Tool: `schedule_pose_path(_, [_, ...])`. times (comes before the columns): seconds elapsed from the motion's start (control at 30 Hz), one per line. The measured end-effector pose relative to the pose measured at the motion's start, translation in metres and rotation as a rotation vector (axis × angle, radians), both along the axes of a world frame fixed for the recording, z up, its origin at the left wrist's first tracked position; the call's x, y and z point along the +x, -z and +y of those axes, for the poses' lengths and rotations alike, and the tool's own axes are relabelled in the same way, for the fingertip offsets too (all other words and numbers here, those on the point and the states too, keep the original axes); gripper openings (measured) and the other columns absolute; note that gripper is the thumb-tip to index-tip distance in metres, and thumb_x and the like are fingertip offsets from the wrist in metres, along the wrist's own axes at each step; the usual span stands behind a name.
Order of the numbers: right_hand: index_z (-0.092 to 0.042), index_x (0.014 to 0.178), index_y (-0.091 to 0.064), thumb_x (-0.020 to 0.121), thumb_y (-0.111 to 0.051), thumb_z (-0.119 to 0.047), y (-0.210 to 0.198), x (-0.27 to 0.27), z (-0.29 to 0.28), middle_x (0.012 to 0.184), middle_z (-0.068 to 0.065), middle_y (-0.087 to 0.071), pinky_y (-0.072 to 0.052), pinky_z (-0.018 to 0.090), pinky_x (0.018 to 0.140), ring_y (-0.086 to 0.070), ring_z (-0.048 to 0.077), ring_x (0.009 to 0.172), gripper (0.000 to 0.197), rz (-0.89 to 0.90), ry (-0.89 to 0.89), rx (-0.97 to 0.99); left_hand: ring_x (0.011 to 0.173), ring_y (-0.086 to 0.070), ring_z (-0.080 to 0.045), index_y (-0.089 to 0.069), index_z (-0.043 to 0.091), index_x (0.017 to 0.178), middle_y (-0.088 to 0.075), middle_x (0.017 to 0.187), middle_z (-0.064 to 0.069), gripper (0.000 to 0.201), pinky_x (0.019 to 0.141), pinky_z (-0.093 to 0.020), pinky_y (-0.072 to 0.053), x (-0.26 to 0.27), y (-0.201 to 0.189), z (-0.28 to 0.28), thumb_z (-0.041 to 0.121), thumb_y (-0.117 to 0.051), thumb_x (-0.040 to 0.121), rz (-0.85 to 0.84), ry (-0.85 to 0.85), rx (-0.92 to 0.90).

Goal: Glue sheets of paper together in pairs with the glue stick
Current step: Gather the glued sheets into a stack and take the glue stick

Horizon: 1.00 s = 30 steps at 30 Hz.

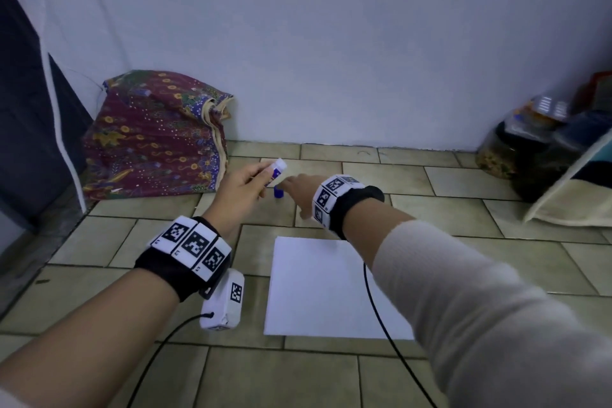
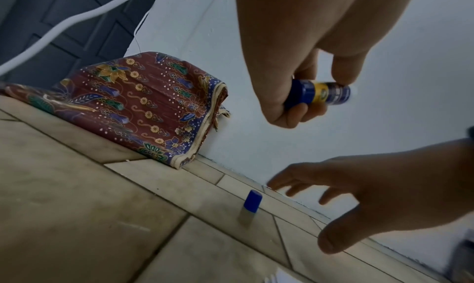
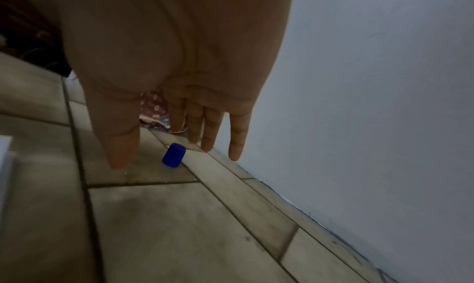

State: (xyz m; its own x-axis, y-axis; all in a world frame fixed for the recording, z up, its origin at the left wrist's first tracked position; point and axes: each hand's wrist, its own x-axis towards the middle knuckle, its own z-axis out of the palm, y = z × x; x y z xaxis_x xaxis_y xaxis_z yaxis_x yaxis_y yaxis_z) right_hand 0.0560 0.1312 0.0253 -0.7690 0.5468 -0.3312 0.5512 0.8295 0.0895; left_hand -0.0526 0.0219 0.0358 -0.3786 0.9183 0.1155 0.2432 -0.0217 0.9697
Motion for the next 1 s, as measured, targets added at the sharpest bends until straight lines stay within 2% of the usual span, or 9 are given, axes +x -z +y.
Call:
schedule_pose_path(0.17, [-0.032,0.150,-0.014,0.083,-0.056,-0.016,0.017,-0.028,0.019,0.150,-0.001,-0.031,-0.048,0.043,0.093,-0.048,0.026,0.121,0.081,-0.019,0.000,-0.009,0.064,-0.051,-0.007,-0.065,0.027,0.090,-0.062,0.078,0.005,0.014,0.056,-0.012,-0.039,-0.005,-0.005,0.012,0.017,-0.055,0.094,0.016,-0.005,-0.012])
schedule_pose_path(0.27, [-0.032,0.144,-0.031,0.086,-0.054,-0.028,0.025,-0.038,0.027,0.150,-0.005,-0.035,-0.045,0.041,0.098,-0.048,0.023,0.125,0.062,-0.105,0.027,-0.007,0.059,-0.052,0.001,-0.066,0.027,0.090,-0.062,0.079,0.004,0.014,0.058,-0.013,-0.039,-0.010,-0.003,0.018,0.015,-0.058,0.093,0.047,-0.009,-0.006])
schedule_pose_path(0.37, [-0.013,0.130,-0.053,0.095,-0.050,-0.017,0.016,-0.034,0.021,0.131,0.011,-0.055,-0.043,0.037,0.094,-0.053,0.029,0.119,0.036,-0.075,0.077,-0.011,0.058,-0.052,0.006,-0.066,0.021,0.097,-0.060,0.080,0.005,0.015,0.057,-0.008,-0.039,-0.013,0.000,0.020,0.009,-0.057,0.093,0.077,0.015,0.005])
schedule_pose_path(0.5, [-0.006,0.098,-0.062,0.092,-0.055,-0.014,0.016,-0.026,0.027,0.093,0.010,-0.058,-0.044,0.023,0.070,-0.053,0.022,0.087,0.012,0.113,0.250,-0.135,0.065,-0.054,0.011,-0.064,0.028,0.096,-0.062,0.088,0.014,0.022,0.064,-0.013,-0.040,-0.016,0.005,0.020,0.007,-0.058,0.093,0.135,0.060,0.014])
schedule_pose_path(0.57, [-0.003,0.103,-0.068,0.088,-0.062,-0.013,0.011,-0.014,0.034,0.097,0.011,-0.065,-0.045,0.020,0.072,-0.060,0.024,0.091,0.019,0.291,0.315,-0.263,0.067,-0.054,0.012,-0.064,0.024,0.102,-0.062,0.090,0.015,0.020,0.066,-0.015,-0.041,-0.018,0.006,0.020,0.007,-0.059,0.093,0.170,0.078,0.010])
schedule_pose_path(0.63, [-0.004,0.094,-0.070,0.085,-0.067,-0.014,-0.003,0.004,0.041,0.102,0.013,-0.070,-0.049,0.023,0.077,-0.068,0.018,0.081,0.014,0.615,0.460,-0.446,0.065,-0.055,0.011,-0.063,0.022,0.105,-0.062,0.088,0.013,0.020,0.067,-0.015,-0.043,-0.018,0.005,0.019,0.007,-0.059,0.092,0.183,0.088,0.022])
schedule_pose_path(0.73, [-0.006,0.081,-0.067,0.087,-0.067,-0.018,-0.015,0.034,0.045,0.079,0.013,-0.072,-0.057,0.022,0.063,-0.065,0.008,0.053,0.014,1.060,0.552,-0.680,0.063,-0.054,0.010,-0.062,0.023,0.106,-0.065,0.094,0.007,0.020,0.069,-0.020,-0.045,-0.014,0.001,0.020,0.008,-0.058,0.093,0.191,0.096,0.023])
schedule_pose_path(0.83, [-0.007,0.083,-0.067,0.086,-0.065,-0.002,-0.027,0.050,0.033,0.064,0.000,-0.070,-0.055,0.019,0.059,-0.066,0.009,0.055,0.006,1.197,0.460,-0.820,0.075,-0.058,0.002,-0.062,0.023,0.105,-0.065,0.097,0.001,0.021,0.069,-0.018,-0.048,-0.003,-0.005,0.022,0.006,-0.058,0.093,0.161,0.114,0.019])
schedule_pose_path(1.0, [0.001,0.099,-0.065,0.082,-0.060,0.015,-0.040,0.069,0.014,0.073,0.000,-0.072,-0.058,0.022,0.073,-0.069,0.011,0.067,0.023,1.343,0.388,-0.942,0.073,-0.062,-0.005,-0.063,0.018,0.109,-0.066,0.093,0.003,0.022,0.061,-0.009,-0.046,0.015,-0.015,0.020,0.005,-0.059,0.092,0.143,0.141,0.027])
